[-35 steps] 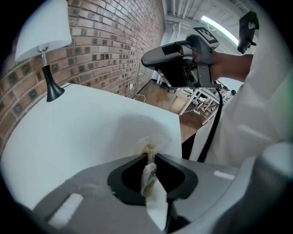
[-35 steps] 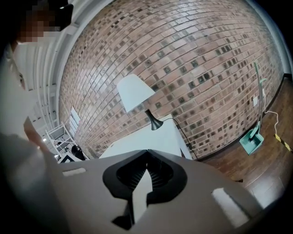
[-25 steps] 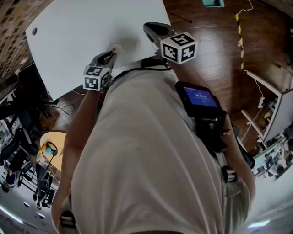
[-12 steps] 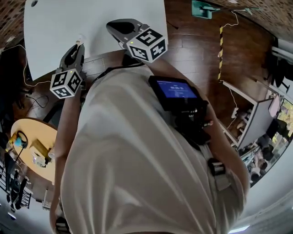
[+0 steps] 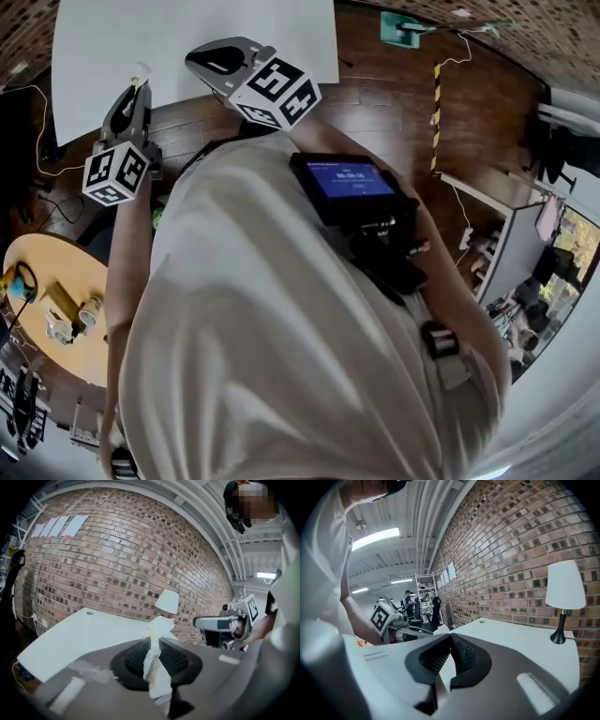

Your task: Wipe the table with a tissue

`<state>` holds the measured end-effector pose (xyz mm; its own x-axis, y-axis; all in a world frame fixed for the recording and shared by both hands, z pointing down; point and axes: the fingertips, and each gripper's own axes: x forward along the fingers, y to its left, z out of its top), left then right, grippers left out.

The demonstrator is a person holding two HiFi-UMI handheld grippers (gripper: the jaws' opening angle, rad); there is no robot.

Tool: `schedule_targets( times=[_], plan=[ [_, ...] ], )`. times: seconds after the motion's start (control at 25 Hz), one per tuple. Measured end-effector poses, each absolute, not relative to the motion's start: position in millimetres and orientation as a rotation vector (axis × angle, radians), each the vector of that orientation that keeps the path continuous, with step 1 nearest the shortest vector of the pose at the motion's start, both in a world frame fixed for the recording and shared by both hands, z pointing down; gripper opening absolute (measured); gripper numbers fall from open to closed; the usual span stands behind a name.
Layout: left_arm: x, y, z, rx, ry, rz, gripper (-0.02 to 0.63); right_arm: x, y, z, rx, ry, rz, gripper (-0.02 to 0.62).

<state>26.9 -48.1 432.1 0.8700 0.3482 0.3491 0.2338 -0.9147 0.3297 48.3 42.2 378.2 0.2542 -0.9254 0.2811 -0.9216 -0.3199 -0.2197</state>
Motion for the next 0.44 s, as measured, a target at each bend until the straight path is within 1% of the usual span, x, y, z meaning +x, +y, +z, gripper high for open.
schedule_targets(
  times=[0.24, 0.44],
  plan=[
    [9.6, -41.8, 420.8, 2.822, 0.499, 0.49, 0.058, 24.5, 37.1, 361.8, -2.539, 1.839, -0.488, 0.008],
    [44.7, 11.2, 430.3, 2.87, 0.589, 0.453, 0.058, 60.0, 82.1, 380.2, -2.572, 1.778, -0.456, 0.008]
  ],
)
